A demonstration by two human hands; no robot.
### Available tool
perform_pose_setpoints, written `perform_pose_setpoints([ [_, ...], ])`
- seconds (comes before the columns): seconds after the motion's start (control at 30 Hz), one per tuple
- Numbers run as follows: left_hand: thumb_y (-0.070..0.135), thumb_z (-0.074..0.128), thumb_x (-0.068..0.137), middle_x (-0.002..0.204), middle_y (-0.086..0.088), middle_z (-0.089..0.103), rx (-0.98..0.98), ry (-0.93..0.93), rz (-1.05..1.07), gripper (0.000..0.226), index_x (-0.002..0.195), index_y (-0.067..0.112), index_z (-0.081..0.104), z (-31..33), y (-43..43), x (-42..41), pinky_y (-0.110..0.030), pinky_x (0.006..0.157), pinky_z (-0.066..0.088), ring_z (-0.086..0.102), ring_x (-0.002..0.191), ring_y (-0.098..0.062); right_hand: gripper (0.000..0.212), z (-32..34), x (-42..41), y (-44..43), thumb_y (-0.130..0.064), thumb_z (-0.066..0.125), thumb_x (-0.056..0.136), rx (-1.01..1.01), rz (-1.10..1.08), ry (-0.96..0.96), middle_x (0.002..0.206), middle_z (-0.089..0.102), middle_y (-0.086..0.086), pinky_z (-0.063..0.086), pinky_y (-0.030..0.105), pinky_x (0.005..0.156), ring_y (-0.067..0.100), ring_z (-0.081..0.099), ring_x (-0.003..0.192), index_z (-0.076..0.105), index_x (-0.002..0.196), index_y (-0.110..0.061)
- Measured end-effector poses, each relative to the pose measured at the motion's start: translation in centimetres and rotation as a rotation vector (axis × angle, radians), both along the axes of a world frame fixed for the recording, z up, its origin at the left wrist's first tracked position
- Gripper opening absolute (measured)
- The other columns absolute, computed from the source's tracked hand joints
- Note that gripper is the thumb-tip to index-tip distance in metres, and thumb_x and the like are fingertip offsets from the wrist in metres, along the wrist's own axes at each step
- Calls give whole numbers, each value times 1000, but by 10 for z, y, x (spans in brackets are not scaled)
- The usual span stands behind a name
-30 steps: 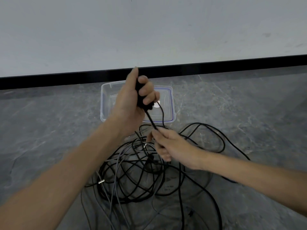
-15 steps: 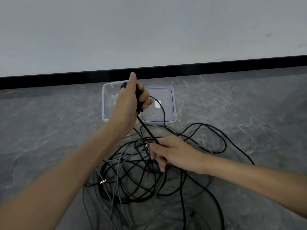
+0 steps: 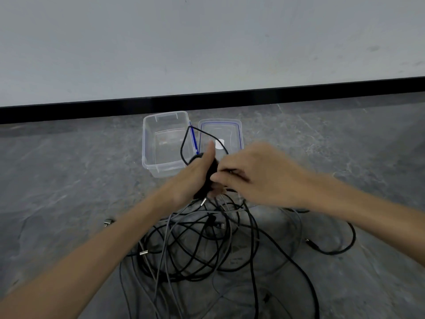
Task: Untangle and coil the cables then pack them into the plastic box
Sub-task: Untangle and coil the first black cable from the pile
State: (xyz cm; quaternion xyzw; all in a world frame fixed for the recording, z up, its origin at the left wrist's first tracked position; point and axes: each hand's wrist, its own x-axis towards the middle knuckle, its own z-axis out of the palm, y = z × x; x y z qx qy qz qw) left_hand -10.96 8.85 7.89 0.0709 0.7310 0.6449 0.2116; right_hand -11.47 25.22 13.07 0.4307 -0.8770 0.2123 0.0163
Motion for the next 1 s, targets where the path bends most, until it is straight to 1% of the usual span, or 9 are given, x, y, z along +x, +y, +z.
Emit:
perform_pose_setpoints([
  [0.17,78,8,72,51,1,32,197,-266,-165,76,71,11,42,13,15,16,-27,64,52,29,40,-14,21,17,-23,10,-34,74,81,-156,62,-179,60,65,-10,41,14,54,6,59,56,71,70,-17],
  [0.33,82,12,79,49,4,30,412,-434,-313,75,66,16,44,23,24,22,-27,63,50,26,37,-11,30,19,-41,20,-33,75,73,-314,79,-527,72,70,11,51,32,66,27,64,67,72,75,-3],
  [0.43,62,32,89,49,6,32,502,-485,-403,52,67,16,44,32,28,23,-27,64,50,30,36,-9,18,10,-48,26,-30,75,78,-380,82,-713,60,53,25,38,23,49,21,44,51,73,70,-14],
  [0.57,51,33,92,47,8,37,603,-493,-416,45,66,17,47,38,33,22,-25,61,52,36,34,-6,21,-14,-51,31,-20,64,84,-520,58,-960,49,51,-8,26,15,43,3,35,43,73,67,-27],
  [0.63,51,32,93,46,8,37,652,-469,-369,47,64,17,49,41,33,19,-24,60,52,36,33,-6,12,-25,-46,30,-32,70,83,-569,37,-1057,54,52,3,26,17,45,6,41,47,73,75,-23],
  [0.73,53,25,97,44,9,35,729,-444,-237,56,60,19,49,44,35,16,-23,58,51,34,31,-5,36,-45,-39,26,-40,79,73,-646,-44,-1217,87,40,16,17,28,56,14,29,70,64,86,-9],
  [0.83,55,27,97,44,9,36,833,-430,-171,56,59,19,48,44,35,11,-22,58,49,34,31,-5,14,-53,-28,22,-14,47,98,-675,-137,-1232,59,46,10,12,25,48,12,31,50,52,85,-9],
  [0.9,56,28,97,42,9,37,889,-423,-123,56,58,19,48,42,36,10,-20,58,45,34,31,-5,26,-55,-18,17,-2,29,102,-670,-196,-1210,50,40,-2,11,26,50,5,24,43,47,87,-13],
  [1.0,55,33,95,39,8,33,962,-441,24,56,55,18,46,42,40,13,-20,52,49,30,29,-6,36,-60,-5,7,-4,26,102,-667,-286,-1176,49,26,-2,16,22,47,6,21,42,39,70,-16],
])
